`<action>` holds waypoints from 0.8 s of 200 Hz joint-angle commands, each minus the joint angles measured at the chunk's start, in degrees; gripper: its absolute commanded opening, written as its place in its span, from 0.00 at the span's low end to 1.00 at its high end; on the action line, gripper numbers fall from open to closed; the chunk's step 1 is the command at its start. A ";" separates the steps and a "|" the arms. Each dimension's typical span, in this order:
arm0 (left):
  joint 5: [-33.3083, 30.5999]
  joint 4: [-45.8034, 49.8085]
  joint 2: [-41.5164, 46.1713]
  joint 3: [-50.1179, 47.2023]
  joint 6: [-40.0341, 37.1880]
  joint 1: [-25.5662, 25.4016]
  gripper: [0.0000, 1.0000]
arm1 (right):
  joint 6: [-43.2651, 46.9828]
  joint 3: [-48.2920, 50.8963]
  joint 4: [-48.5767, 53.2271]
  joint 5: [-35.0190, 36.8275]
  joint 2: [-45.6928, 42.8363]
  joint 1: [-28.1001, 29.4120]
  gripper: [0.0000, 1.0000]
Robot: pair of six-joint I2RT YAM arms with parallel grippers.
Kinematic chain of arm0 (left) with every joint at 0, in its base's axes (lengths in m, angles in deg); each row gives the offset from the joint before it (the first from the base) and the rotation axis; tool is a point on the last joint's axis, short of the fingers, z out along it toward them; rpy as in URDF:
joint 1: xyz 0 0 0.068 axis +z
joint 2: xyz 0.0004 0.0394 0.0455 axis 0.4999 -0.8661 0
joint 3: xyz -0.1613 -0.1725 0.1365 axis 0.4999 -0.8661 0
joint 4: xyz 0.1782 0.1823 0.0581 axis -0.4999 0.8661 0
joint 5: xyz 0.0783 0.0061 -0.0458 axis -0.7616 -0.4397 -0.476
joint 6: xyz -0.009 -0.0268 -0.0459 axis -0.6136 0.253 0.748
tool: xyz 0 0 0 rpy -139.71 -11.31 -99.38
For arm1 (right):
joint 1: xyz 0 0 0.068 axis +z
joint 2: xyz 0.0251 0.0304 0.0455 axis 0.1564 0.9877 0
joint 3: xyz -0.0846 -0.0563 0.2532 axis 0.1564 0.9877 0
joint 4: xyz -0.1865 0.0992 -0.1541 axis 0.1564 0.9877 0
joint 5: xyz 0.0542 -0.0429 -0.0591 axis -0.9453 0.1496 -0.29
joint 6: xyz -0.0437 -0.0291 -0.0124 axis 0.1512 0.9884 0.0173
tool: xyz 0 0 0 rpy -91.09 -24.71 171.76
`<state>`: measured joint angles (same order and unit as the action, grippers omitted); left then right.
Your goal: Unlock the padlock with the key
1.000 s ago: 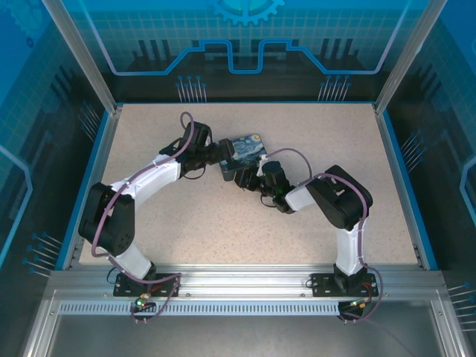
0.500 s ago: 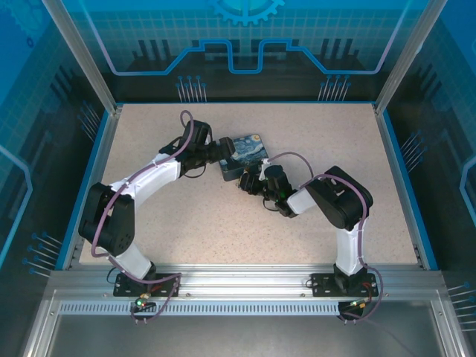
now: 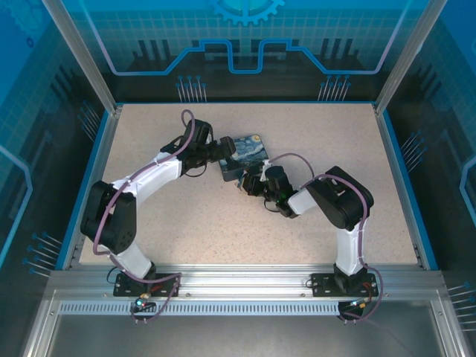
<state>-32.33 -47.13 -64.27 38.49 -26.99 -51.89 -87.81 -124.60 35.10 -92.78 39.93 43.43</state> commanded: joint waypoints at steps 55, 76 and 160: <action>-2.60 4.19 -0.32 2.43 -3.44 0.62 0.99 | -2.15 2.60 8.39 0.30 0.62 -1.28 0.10; -5.04 6.17 -0.47 2.64 -4.52 0.66 0.99 | -2.96 2.66 8.25 0.16 0.44 -1.40 0.07; -10.52 8.69 -4.12 2.34 -7.20 0.53 0.99 | -10.00 3.19 3.88 -2.67 1.10 -2.18 0.06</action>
<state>-39.76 -40.60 -66.50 39.34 -31.99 -51.84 -95.24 -123.40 34.33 -95.42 39.47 42.03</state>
